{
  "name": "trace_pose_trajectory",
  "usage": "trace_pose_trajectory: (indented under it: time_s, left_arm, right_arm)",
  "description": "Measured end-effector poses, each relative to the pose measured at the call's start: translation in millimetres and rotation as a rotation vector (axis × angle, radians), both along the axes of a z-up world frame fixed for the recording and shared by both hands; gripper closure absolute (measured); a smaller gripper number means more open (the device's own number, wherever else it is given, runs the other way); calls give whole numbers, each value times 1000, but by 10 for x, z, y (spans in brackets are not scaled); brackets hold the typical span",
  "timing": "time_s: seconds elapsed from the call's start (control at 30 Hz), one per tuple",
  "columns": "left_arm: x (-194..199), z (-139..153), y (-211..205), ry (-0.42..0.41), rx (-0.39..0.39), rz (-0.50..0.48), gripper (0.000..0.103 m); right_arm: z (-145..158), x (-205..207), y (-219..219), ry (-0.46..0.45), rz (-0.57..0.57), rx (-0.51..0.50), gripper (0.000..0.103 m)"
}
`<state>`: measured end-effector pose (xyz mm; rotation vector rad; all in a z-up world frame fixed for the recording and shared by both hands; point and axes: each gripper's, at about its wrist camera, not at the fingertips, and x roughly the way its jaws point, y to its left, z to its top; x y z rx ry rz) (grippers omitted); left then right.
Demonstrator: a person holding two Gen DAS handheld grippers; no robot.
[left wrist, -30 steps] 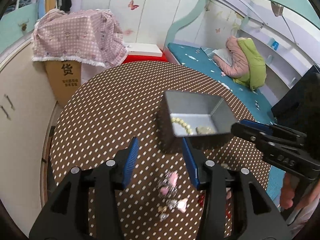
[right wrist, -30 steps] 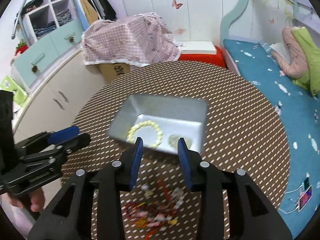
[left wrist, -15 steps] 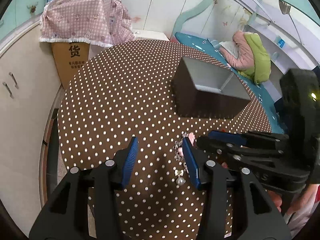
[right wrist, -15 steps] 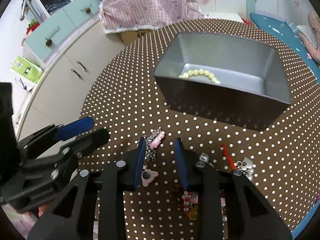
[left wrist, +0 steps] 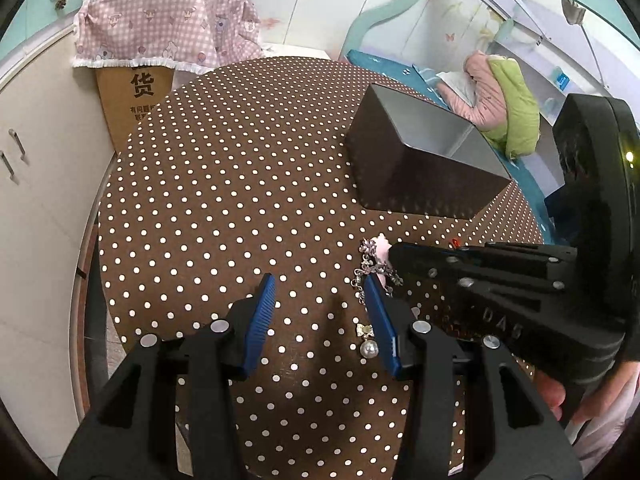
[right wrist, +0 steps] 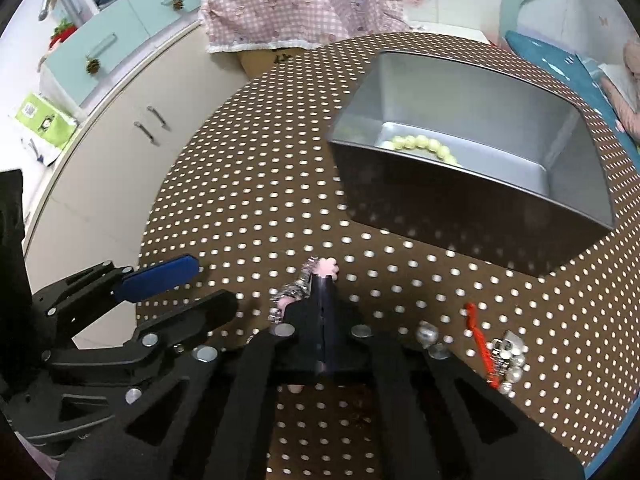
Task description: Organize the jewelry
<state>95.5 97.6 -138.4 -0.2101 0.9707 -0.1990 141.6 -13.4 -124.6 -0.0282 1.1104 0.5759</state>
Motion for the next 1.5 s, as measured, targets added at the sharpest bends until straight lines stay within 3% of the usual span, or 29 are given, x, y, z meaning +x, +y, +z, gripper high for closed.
trace_pose_trajectory:
  time_s: [0.27, 0.43, 0.63, 0.9, 1.17, 1.5]
  left_arm:
    - [25, -34, -71, 11, -2, -7, 56]
    - [23, -32, -29, 12, -1, 10, 56]
    - [14, -63, 54, 22, -2, 29, 56]
    - [26, -78, 90, 26, -11, 32, 56]
    - [28, -69, 64, 22, -11, 25, 56]
    - [86, 20, -194, -12, -6, -66, 56]
  right_arm:
    - [44, 35, -175, 6, -43, 15, 99]
    - [-20, 73, -61, 21, -24, -18, 78]
    - [-28, 75, 15, -2, 1, -43, 79]
    - [-35, 45, 126, -52, 49, -72, 93]
    - [-19, 78, -16, -20, 24, -11, 95]
    - [363, 6, -358, -98, -31, 103, 95]
